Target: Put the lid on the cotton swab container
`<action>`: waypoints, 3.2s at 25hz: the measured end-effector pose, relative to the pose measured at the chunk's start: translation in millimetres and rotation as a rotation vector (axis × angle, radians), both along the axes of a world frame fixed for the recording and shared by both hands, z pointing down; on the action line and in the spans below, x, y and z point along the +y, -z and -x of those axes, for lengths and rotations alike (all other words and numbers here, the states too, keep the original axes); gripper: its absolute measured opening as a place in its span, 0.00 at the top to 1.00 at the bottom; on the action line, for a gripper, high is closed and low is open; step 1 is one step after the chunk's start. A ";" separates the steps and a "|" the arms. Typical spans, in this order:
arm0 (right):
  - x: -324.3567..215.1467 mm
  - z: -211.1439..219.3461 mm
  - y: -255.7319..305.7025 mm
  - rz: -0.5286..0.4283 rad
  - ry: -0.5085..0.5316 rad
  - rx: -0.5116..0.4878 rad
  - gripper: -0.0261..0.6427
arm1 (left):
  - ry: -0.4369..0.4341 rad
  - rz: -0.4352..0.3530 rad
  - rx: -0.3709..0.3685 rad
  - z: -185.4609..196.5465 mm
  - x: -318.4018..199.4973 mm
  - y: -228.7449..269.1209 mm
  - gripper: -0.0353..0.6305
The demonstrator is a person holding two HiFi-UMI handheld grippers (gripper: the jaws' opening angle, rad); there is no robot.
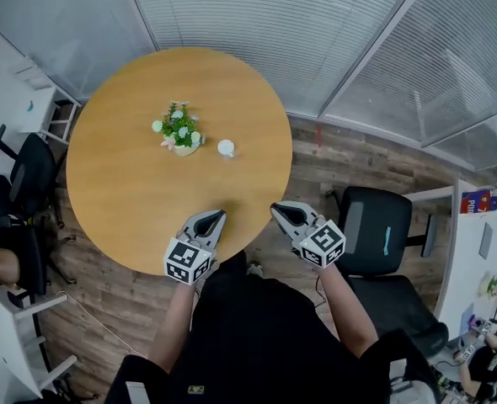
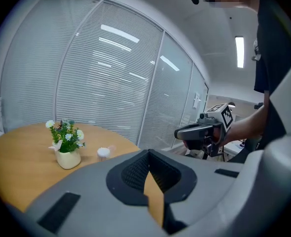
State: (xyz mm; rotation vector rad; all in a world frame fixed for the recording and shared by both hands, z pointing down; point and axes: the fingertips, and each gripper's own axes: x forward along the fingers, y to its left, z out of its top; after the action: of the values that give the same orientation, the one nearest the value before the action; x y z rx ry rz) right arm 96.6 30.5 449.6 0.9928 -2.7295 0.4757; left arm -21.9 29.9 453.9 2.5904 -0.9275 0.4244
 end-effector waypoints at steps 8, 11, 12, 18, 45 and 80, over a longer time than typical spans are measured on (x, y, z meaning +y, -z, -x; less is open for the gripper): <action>-37.3 16.9 -22.7 0.057 0.022 0.035 0.95 | -0.036 0.043 0.009 1.0 -36.9 -16.4 0.94; -47.7 23.0 -26.7 0.068 0.023 0.043 0.95 | -0.043 0.054 0.006 5.1 -47.1 -24.3 0.94; -51.3 24.7 -28.3 0.073 0.024 0.047 0.95 | -0.046 0.058 0.008 6.1 -50.3 -26.5 0.94; -79.4 24.2 -36.6 0.081 0.006 0.086 0.95 | -0.097 0.092 0.020 1.8 -65.0 -36.8 0.94; -156.0 25.3 -89.1 0.103 0.186 0.101 0.95 | -0.057 0.004 -0.267 1.0 -126.3 -143.0 0.94; -181.6 23.9 -121.6 0.139 0.190 0.134 0.95 | -0.072 -0.064 -0.374 -20.1 -217.2 -202.3 0.53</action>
State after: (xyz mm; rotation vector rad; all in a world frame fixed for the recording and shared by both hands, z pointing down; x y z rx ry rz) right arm 72.7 -151.0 571.2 0.6975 -2.5974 0.5353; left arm -1.8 -187.3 656.2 2.6581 -0.9781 0.9381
